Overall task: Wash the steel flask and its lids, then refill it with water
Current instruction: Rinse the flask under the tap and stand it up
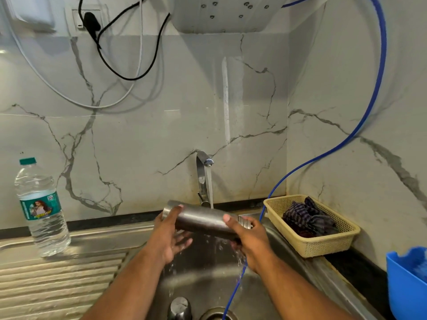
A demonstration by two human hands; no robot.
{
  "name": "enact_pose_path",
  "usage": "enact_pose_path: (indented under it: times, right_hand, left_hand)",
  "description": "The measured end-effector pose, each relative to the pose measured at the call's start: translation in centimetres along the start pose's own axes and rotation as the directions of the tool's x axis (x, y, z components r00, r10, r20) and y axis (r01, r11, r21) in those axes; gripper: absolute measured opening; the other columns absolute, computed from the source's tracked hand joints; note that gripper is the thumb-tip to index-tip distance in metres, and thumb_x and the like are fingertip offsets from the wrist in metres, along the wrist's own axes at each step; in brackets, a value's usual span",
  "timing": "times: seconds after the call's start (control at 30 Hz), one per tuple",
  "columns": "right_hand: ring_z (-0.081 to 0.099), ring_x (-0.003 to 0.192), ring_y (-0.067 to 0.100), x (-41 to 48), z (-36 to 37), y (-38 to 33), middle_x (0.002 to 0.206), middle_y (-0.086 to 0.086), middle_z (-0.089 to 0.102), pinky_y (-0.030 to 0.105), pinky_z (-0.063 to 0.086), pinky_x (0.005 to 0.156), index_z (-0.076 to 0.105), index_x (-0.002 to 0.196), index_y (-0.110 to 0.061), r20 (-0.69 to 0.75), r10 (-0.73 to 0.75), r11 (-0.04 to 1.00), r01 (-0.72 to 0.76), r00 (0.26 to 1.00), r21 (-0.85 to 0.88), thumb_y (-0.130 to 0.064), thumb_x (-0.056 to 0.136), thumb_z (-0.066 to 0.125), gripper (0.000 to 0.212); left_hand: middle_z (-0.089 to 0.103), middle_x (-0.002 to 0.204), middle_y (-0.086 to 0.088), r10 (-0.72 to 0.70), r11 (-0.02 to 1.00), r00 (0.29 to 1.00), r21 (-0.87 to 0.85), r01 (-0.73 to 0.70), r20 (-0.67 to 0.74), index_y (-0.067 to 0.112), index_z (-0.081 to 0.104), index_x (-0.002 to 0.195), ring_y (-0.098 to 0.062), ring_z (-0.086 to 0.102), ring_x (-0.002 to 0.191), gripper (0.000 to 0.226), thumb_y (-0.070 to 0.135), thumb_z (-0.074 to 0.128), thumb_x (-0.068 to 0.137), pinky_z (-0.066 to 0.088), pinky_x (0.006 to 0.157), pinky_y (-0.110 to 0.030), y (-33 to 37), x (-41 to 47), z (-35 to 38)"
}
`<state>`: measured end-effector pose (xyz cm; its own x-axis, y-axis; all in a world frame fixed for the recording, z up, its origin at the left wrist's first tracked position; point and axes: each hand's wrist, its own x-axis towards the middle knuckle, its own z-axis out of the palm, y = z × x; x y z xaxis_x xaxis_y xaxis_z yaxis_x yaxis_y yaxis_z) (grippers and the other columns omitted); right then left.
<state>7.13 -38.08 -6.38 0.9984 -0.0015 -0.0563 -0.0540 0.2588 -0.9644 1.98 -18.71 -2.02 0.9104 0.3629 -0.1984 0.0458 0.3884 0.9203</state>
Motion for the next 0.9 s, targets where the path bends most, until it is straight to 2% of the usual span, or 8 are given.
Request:
enact_pose_path:
  times: [0.07,0.2,0.27,0.4,0.5,0.63,0.77,0.9]
  right_hand:
    - [0.071,0.101,0.028,0.3,0.3,0.0,0.117,0.011,0.069,0.038,0.062,0.081,0.058,0.129,-0.022,-0.038,-0.020,0.994,0.024,0.999,0.103,-0.052,0.043,0.099,0.100]
    - [0.065,0.103,0.020,0.2,0.8,-0.5,0.118,0.009,0.070,0.033,0.054,0.085,0.057,0.138,-0.016,0.036,-0.030,0.956,0.018,0.999,0.293,-0.028,0.071,0.087,0.074]
    - [0.065,0.110,0.027,0.1,1.0,-0.4,0.123,0.011,0.068,0.040,0.056,0.093,0.052,0.144,-0.020,0.078,-0.014,0.960,-0.009,0.997,0.281,-0.028,0.072,0.085,0.079]
    - [0.065,0.110,0.026,-0.4,1.6,0.1,0.135,0.008,0.061,0.041,0.059,0.086,0.034,0.154,-0.040,0.143,-0.014,0.994,-0.002,0.990,0.109,-0.029,0.076,0.087,0.095]
    - [0.063,0.110,0.021,-1.0,2.6,0.6,0.134,0.002,0.058,0.039,0.058,0.085,0.024,0.156,-0.045,0.195,-0.052,0.993,0.071,0.979,-0.091,-0.029,0.080,0.086,0.098]
    - [0.062,0.103,0.013,-1.2,3.5,0.6,0.128,-0.002,0.059,0.027,0.055,0.076,0.031,0.149,-0.032,0.172,-0.053,0.958,0.098,0.984,-0.268,-0.030,0.074,0.091,0.096]
    - [0.064,0.107,0.015,-0.9,3.2,0.3,0.125,-0.004,0.063,0.033,0.058,0.086,0.041,0.141,-0.033,0.217,-0.041,0.877,0.139,0.975,-0.460,-0.033,0.068,0.094,0.090]
    - [0.065,0.101,0.009,-1.3,3.3,1.2,0.120,-0.008,0.064,0.021,0.054,0.074,0.045,0.132,-0.038,0.220,-0.095,0.852,0.194,0.971,-0.486,-0.035,0.073,0.091,0.076]
  left_hand:
    - [0.063,0.121,-0.027,-0.106,0.994,0.994,0.025,0.106,0.002,0.014,0.047,0.135,-0.039,0.069,0.104,0.071,0.035,0.083,0.078,0.060,0.075,-0.046,-0.1,-0.7,-1.4]
    - [0.067,0.116,-0.031,-0.291,0.941,0.950,0.215,0.262,0.115,0.001,0.059,0.122,-0.036,0.071,0.094,0.074,0.036,0.090,0.064,0.060,0.079,-0.043,-0.7,-2.3,-2.7]
    - [0.068,0.116,-0.030,-0.343,0.904,0.925,0.324,0.279,0.161,0.004,0.062,0.121,-0.036,0.072,0.093,0.074,0.035,0.092,0.062,0.060,0.077,-0.042,-1.6,-2.8,-2.8]
    - [0.060,0.126,-0.022,-0.361,0.842,0.908,0.493,0.218,0.214,0.012,0.056,0.125,-0.039,0.065,0.110,0.080,0.021,0.097,0.058,0.063,0.078,-0.048,-3.0,-2.5,-2.7]
    - [0.061,0.123,-0.016,-0.346,0.768,0.905,0.629,0.122,0.247,0.017,0.051,0.124,-0.034,0.065,0.107,0.079,0.014,0.098,0.061,0.064,0.076,-0.045,-4.5,-2.0,-2.2]
    - [0.059,0.119,-0.006,-0.256,0.639,0.938,0.769,-0.017,0.234,0.024,0.041,0.126,-0.022,0.068,0.099,0.071,0.035,0.089,0.075,0.065,0.073,-0.035,-6.2,-1.2,-1.7]
    - [0.067,0.117,0.004,-0.228,0.541,0.930,0.831,-0.126,0.290,0.024,0.051,0.125,-0.012,0.068,0.102,0.099,0.063,0.088,0.042,0.060,0.090,-0.032,-7.5,0.0,-1.5]
    - [0.070,0.111,0.005,-0.135,0.545,0.948,0.821,-0.172,0.288,0.025,0.055,0.119,-0.010,0.070,0.099,0.092,0.058,0.089,0.040,0.059,0.092,-0.032,-8.7,1.1,-1.3]
